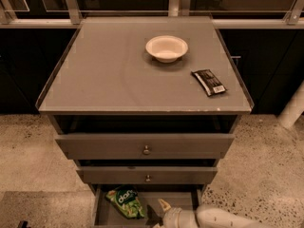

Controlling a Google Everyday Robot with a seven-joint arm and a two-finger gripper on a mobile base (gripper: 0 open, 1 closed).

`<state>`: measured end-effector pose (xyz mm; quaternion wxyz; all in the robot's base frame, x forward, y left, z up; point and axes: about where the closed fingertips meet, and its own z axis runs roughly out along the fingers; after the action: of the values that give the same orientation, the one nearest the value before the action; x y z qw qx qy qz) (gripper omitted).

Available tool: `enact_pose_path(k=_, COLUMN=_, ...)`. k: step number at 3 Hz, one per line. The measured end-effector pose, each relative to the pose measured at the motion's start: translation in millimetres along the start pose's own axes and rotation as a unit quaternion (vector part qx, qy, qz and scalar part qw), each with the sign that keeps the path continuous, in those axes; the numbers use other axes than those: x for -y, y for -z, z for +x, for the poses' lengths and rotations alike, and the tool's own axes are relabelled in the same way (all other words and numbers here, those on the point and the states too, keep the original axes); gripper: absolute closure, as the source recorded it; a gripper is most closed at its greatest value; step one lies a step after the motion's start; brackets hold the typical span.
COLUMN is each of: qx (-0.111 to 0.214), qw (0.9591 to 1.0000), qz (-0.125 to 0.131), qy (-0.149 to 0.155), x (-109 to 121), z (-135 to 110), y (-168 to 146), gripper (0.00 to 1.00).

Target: Pick green rice chip bag from bottom drawer and place on counter

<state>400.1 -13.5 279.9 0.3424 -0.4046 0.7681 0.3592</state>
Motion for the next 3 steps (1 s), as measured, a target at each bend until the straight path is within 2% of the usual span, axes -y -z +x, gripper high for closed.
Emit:
enact_pose_path(k=1, qx=-0.001, qw=1.0000, qz=-0.002, qy=0.003, x=12, z=3, y=-28, gripper=0.00)
enact_pose_path(k=2, qx=0.002, qw=0.9996, qz=-0.008, qy=0.028, x=33, z=-14, y=-66, gripper=0.00)
enact_pose_path(k=3, qx=0.002, qw=0.9996, qz=-0.008, qy=0.028, x=34, z=-14, y=-67, gripper=0.00)
